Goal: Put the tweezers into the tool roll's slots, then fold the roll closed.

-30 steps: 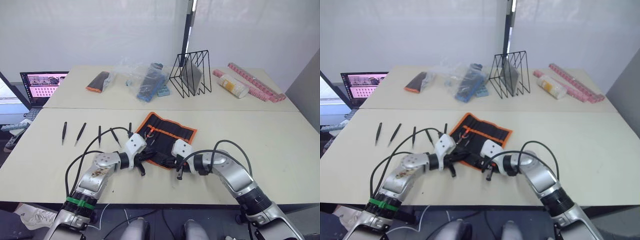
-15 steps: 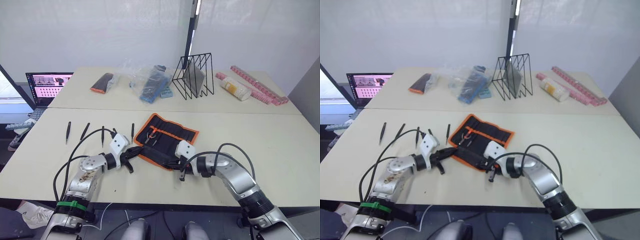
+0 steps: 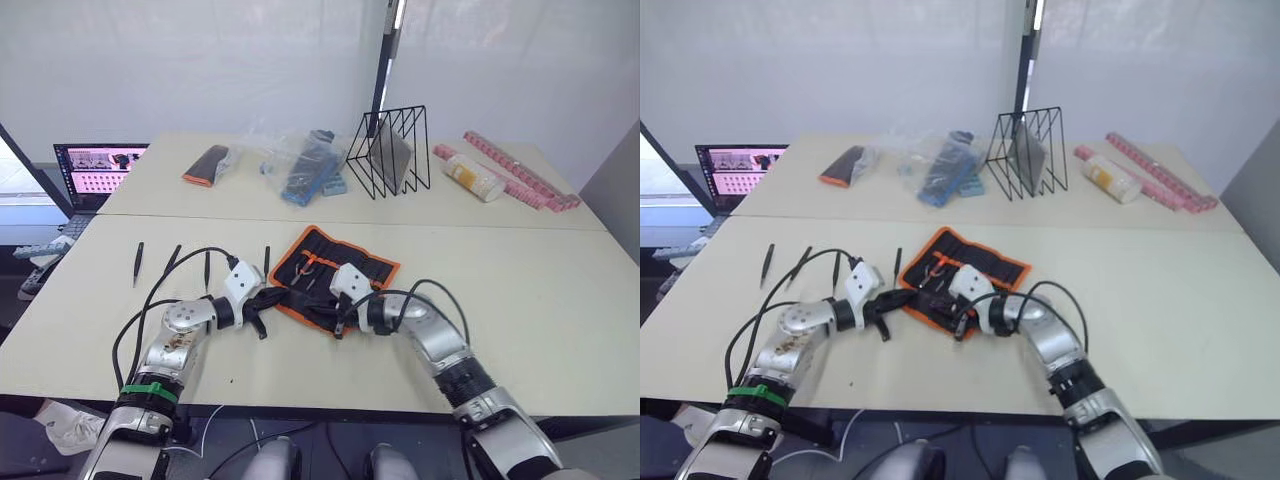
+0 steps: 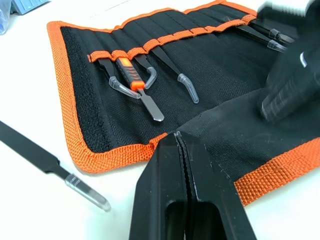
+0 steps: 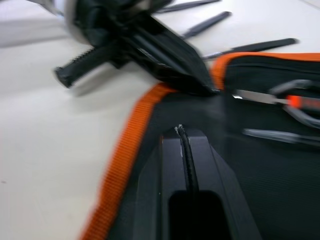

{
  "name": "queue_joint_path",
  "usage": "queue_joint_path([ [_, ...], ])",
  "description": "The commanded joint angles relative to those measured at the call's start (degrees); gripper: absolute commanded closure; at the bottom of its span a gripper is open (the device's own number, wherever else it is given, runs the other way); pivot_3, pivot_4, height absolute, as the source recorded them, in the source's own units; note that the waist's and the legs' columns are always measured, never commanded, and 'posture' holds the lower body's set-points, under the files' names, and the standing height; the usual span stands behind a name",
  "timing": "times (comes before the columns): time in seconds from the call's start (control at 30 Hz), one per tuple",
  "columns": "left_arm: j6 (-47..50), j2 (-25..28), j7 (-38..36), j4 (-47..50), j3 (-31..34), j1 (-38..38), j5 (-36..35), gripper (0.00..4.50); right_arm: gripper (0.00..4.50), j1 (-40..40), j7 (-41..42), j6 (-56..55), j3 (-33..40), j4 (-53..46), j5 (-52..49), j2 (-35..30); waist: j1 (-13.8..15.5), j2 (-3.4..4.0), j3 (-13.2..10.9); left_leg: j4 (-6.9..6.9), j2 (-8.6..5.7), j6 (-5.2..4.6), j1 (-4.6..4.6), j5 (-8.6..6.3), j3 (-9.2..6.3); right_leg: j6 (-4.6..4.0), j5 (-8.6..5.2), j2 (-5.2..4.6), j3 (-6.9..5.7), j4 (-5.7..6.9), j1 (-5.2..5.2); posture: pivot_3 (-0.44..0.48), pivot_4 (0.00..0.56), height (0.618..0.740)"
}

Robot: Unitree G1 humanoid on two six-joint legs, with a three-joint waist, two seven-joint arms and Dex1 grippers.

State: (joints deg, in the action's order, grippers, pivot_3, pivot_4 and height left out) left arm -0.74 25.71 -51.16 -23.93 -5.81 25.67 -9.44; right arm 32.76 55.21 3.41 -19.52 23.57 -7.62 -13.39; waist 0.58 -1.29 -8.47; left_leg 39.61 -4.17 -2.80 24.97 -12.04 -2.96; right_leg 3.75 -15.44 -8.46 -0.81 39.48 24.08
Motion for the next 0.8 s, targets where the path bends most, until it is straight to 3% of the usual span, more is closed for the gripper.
queue_joint_path([
  [0.03,-0.4,-0.6,0.5,-3.1,-0.7,0.6,1.9,4.47,4.50,-2.3,4.6,-2.9,-0.3,1.7,0.6,-2.5,0.2,0.00,0.0,0.01,-0.02,0.00,0.00,0.00,0.00,0.00,0.00,-0.01,0.00,0.00,-0.02,0.000,0.150,0.687],
  [0.23,-2.5,-2.3,-0.5,-7.2,-2.1,3.6,3.2,4.47,4.50,-7.8,8.7,-1.9,-0.6,-0.2,0.5,-6.0,0.6,0.07,0.1,0.03,-0.03,0.00,-0.06,0.00,-0.06,0.01,0.00,-0.01,-0.04,-0.05,-0.15,0.000,0.150,0.687],
  [0.43,-5.3,-4.3,-2.1,-12.3,-3.5,7.9,4.9,4.47,4.50,-10.8,9.2,1.0,-0.1,-5.1,0.5,-8.4,1.5,0.09,0.1,-0.10,-0.03,0.03,-0.65,-0.05,-0.16,0.10,-0.05,0.00,-0.09,-0.44,-0.95,0.000,0.150,0.687],
  [0.8,-8.4,-3.9,-3.4,-16.1,-2.5,9.6,5.0,4.47,4.50,-14.1,8.7,14.9,7.0,-23.0,-9.1,-14.1,1.8,0.07,0.1,-0.23,-0.03,0.01,-0.58,-0.04,-0.16,0.12,-0.05,-0.01,-0.08,-0.62,-0.93,0.000,0.150,0.687],
])
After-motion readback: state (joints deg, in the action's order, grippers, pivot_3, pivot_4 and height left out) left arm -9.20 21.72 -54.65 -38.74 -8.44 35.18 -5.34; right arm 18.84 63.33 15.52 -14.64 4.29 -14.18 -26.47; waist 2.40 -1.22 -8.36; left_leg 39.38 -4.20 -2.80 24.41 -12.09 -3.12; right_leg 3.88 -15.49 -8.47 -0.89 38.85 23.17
